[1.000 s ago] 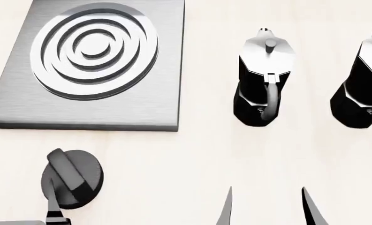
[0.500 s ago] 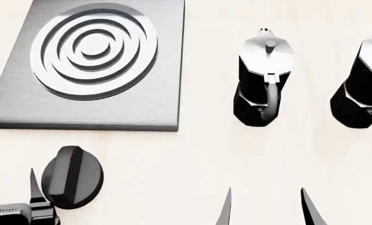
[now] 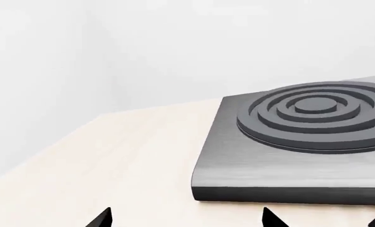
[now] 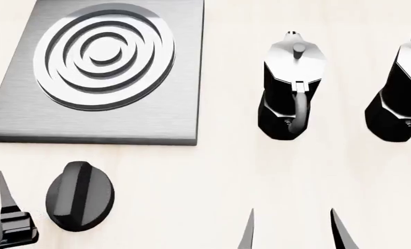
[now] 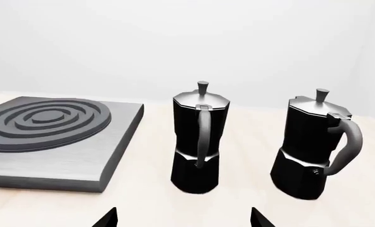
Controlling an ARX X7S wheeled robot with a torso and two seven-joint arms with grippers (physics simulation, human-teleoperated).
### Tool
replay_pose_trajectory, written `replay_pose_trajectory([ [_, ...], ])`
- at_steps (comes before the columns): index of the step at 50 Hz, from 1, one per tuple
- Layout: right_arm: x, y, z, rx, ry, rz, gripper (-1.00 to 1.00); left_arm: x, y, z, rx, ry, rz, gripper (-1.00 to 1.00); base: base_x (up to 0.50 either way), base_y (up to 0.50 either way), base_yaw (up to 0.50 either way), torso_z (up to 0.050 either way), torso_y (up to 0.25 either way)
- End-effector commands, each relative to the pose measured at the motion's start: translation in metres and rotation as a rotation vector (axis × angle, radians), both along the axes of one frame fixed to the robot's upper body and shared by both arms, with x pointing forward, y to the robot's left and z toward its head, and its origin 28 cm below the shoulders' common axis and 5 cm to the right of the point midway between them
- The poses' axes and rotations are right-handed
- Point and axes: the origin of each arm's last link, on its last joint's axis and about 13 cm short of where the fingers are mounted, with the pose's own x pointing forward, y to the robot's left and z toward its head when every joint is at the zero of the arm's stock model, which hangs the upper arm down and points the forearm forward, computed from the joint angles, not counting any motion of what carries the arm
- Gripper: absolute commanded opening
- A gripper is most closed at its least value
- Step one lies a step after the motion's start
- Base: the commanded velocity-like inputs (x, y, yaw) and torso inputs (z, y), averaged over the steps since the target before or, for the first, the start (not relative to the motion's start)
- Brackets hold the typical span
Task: Turn off the stove.
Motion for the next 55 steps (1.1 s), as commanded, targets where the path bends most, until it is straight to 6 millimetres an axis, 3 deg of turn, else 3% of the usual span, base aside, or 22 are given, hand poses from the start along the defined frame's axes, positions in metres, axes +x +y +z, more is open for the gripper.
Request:
replay_pose_trajectory([
  [1, 0.001, 0.0, -0.001, 0.007, -0.006, 0.004, 1.0, -0.007, 0.0, 0.01, -0.014, -0.005, -0.062, 1.0, 0.0, 0.0, 0.0, 0.0, 0.0],
  [21, 0.001, 0.001, 0.001, 0.014, -0.031, -0.003, 1.0, -0.029, -0.01, 0.036, -0.079, -0.025, -0.242, 1.0, 0.0, 0.0, 0.0, 0.0, 0.0],
  [38, 0.004, -0.001, 0.016, 0.037, -0.058, -0.014, 1.0, -0.044, -0.017, 0.049, -0.063, -0.067, -0.333, 1.0, 0.0, 0.0, 0.0, 0.0, 0.0],
  [55, 0.01, 0.0, 0.032, 0.043, -0.093, -0.016, 1.0, -0.043, -0.019, 0.059, -0.03, -0.091, -0.355, 1.0, 0.0, 0.0, 0.0, 0.0, 0.0],
])
